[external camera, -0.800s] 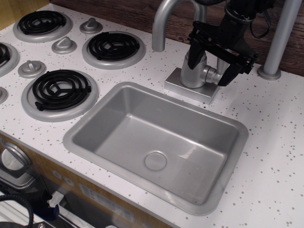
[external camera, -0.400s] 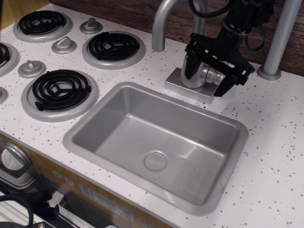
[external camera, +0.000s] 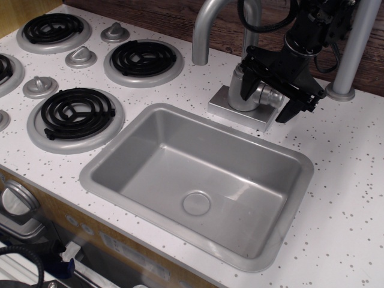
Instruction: Lever vertical to front
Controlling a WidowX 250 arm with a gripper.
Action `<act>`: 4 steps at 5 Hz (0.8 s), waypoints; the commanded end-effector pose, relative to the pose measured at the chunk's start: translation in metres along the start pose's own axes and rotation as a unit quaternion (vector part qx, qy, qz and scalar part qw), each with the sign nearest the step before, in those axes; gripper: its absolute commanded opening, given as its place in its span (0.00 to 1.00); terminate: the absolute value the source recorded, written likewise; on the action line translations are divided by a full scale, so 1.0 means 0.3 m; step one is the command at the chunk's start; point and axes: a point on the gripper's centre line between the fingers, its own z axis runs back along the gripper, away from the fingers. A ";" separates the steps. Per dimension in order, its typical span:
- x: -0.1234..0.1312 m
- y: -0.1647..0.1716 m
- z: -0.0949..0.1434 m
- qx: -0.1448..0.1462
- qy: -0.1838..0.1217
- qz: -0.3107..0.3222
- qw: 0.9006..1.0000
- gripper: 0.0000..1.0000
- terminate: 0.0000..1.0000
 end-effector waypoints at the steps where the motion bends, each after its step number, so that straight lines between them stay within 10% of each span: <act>1: 0.092 0.025 0.142 0.006 -0.078 0.002 0.997 1.00 0.00; 4: 0.165 0.038 0.137 0.006 -0.097 -0.009 0.995 1.00 0.00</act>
